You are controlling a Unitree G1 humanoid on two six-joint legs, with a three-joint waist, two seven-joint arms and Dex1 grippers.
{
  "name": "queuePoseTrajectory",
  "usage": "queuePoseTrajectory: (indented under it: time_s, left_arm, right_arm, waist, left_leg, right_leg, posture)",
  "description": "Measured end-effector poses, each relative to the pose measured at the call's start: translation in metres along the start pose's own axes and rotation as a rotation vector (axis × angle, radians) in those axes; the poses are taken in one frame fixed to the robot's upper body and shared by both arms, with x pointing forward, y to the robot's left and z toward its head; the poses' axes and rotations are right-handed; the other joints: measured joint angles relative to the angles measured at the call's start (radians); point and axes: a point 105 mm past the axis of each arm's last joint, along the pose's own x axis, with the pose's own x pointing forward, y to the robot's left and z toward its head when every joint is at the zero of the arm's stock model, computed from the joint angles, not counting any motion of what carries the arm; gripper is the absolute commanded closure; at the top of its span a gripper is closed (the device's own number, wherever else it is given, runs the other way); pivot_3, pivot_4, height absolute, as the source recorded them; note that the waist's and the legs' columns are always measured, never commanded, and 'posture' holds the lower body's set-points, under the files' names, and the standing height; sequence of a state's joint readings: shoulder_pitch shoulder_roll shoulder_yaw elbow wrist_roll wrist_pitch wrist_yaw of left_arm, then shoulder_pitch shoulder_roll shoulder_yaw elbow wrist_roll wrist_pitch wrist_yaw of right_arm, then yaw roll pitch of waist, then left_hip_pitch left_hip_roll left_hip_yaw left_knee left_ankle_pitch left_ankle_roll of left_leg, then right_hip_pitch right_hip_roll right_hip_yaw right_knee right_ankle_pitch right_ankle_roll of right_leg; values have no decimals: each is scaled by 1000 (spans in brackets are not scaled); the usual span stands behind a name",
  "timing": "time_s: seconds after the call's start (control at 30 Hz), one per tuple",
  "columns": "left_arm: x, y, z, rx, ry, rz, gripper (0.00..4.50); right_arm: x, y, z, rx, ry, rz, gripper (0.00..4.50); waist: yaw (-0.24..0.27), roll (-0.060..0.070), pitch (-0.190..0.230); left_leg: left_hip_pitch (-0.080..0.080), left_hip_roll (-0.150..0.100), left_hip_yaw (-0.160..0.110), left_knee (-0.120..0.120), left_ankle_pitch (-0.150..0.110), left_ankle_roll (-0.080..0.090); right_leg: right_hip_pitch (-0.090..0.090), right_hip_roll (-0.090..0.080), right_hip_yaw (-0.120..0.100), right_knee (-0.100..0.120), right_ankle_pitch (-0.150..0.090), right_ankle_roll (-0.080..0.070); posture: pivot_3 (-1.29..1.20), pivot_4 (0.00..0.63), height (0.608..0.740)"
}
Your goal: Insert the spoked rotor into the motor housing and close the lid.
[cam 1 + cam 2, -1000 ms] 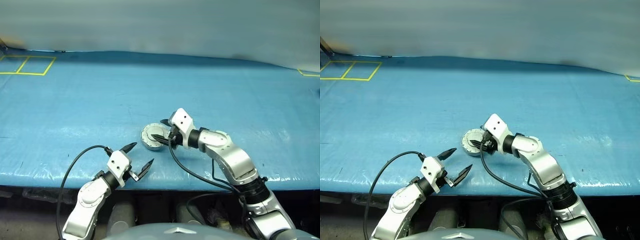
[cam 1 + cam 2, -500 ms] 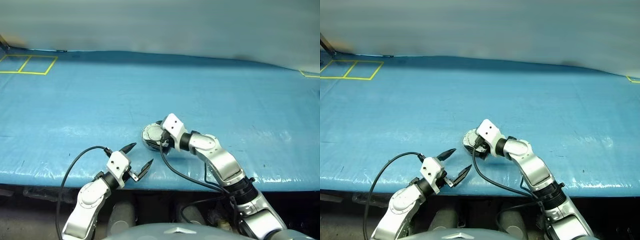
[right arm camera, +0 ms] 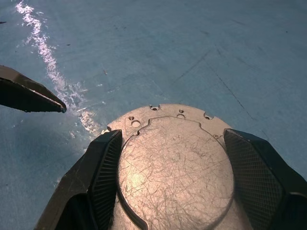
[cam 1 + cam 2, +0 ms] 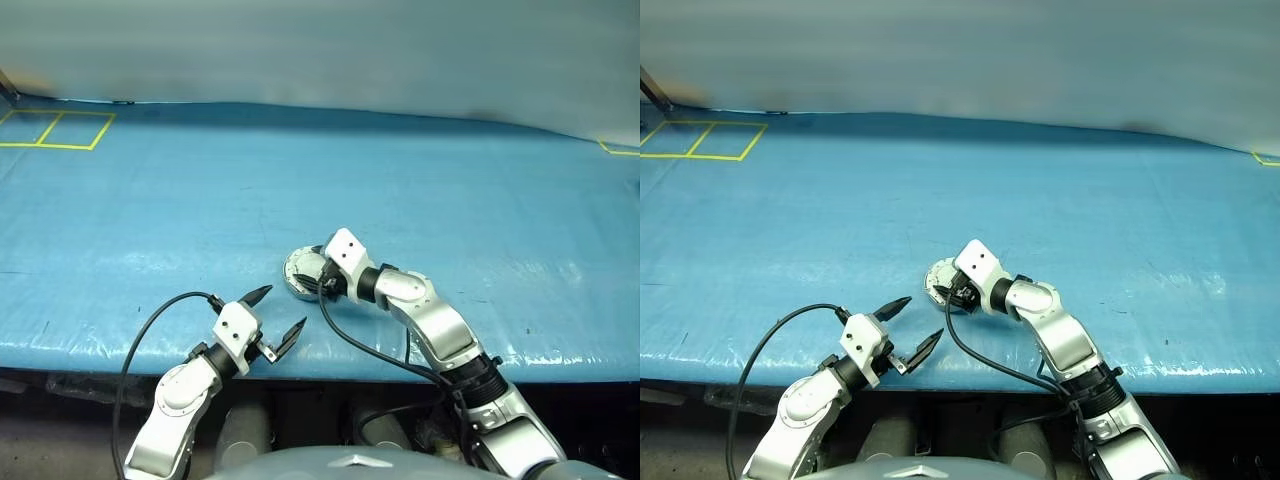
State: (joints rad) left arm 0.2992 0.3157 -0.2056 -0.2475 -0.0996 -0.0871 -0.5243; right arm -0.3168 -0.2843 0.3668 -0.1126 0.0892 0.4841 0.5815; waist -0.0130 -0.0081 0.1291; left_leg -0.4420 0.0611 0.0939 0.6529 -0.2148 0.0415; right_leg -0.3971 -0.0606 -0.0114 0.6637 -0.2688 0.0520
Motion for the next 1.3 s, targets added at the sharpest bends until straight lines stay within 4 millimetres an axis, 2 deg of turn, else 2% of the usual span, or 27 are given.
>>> queuePoseTrajectory:
  time_s: [0.73, 1.3]
  left_arm:
    - [0, 0, 0, 1, -2, 0, 0]
    - [1, 0, 1, 3, -4, -1, 0]
  right_arm:
    - [3, 5, 5, 74, -7, -35, 1479]
    - [7, 10, 3, 45, 9, -67, 1479]
  waist:
    - [-1, 0, 0]
    - [-4, 0, 0]
  left_leg:
    - [0, 0, 0, 0, 0, 0]
    - [2, 0, 0, 0, 0, 0]
  right_leg:
    - [0, 0, 0, 0, 0, 0]
    - [2, 0, 0, 0, -1, -1]
  posture:
    - [0, 150, 740]
    - [0, 150, 740]
